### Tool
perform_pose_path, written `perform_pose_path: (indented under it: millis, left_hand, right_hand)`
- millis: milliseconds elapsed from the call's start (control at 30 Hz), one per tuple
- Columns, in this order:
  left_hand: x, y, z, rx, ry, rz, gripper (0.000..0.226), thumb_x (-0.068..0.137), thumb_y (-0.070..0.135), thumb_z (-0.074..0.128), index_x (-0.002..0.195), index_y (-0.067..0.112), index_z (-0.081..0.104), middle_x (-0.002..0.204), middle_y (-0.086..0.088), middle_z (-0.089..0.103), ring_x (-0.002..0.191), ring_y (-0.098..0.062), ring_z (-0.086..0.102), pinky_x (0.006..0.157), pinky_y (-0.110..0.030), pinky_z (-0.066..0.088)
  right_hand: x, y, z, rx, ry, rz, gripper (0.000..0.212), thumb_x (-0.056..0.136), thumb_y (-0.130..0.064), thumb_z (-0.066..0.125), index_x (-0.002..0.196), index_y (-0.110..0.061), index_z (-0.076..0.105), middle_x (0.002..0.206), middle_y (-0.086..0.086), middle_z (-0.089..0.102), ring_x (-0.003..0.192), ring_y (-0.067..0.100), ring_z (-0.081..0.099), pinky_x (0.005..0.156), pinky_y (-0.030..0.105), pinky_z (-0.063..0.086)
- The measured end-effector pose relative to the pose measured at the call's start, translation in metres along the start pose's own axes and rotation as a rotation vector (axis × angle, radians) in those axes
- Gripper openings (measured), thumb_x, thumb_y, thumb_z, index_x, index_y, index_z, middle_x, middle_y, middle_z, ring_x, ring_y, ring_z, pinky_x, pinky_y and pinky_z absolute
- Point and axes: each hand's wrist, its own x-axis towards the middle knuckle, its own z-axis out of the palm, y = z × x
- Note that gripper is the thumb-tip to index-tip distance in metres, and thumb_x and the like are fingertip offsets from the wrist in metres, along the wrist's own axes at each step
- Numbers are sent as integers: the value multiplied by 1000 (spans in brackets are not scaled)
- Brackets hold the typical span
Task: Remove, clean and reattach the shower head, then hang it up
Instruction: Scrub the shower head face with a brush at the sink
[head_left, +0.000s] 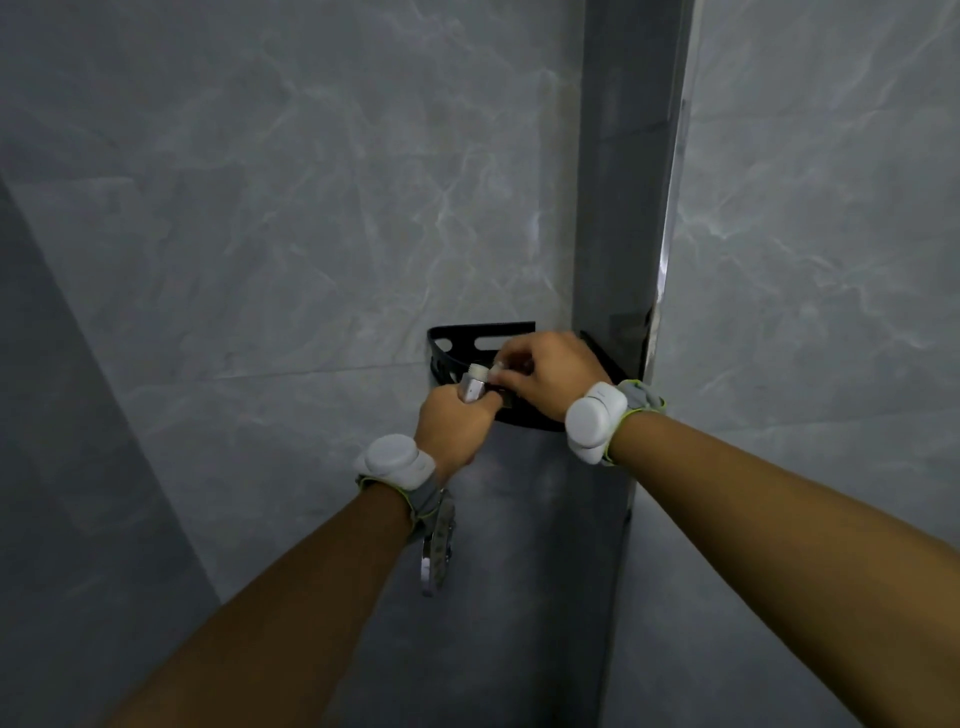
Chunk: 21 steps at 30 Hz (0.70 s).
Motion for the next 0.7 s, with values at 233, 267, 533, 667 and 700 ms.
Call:
perform_pose_path:
  millis: [233, 267, 533, 667, 700]
  left_hand:
    - [-31, 7, 13, 2, -113, 137, 44, 87, 7, 60, 53, 19, 35, 50, 2, 37, 47, -11, 36, 44, -21, 29]
    - [-39, 7, 19, -2, -147, 142, 42, 86, 8, 60, 53, 18, 36, 50, 1, 39, 48, -12, 37, 45, -21, 30]
    - [-121, -20, 92, 28, -523, 167, 34, 84, 14, 62, 55, 17, 44, 49, 3, 40, 49, -13, 35, 49, -26, 30]
    - [-170, -27, 139, 40, -680, 186, 37, 84, 18, 66, 55, 16, 44, 51, 2, 41, 50, -15, 35, 48, -27, 30]
    - [-186, -28, 151, 35, -749, 196, 36, 84, 19, 67, 56, 17, 44, 53, -1, 41, 52, -16, 35, 50, -28, 30]
  right_hand:
    - [-43, -22, -31, 334, 554, 22, 20, 90, -29, 63, 103, -15, 69, 88, -2, 72, 79, 12, 67, 77, 36, 55]
    - [-56, -26, -35, 356, 607, 34, 20, 91, -26, 62, 106, -14, 68, 90, -2, 71, 81, 12, 67, 78, 35, 54]
    - [-187, -22, -65, 332, 832, 184, 19, 100, -17, 50, 116, -12, 59, 100, 5, 68, 95, 13, 66, 82, 30, 51]
    - [-272, 0, -75, 307, 758, 380, 26, 101, -18, 45, 121, -7, 57, 83, 9, 63, 77, 13, 61, 77, 35, 53]
    - [-296, 6, -78, 298, 753, 439, 25, 101, -18, 44, 121, -8, 56, 78, 7, 61, 74, 15, 59, 75, 36, 53]
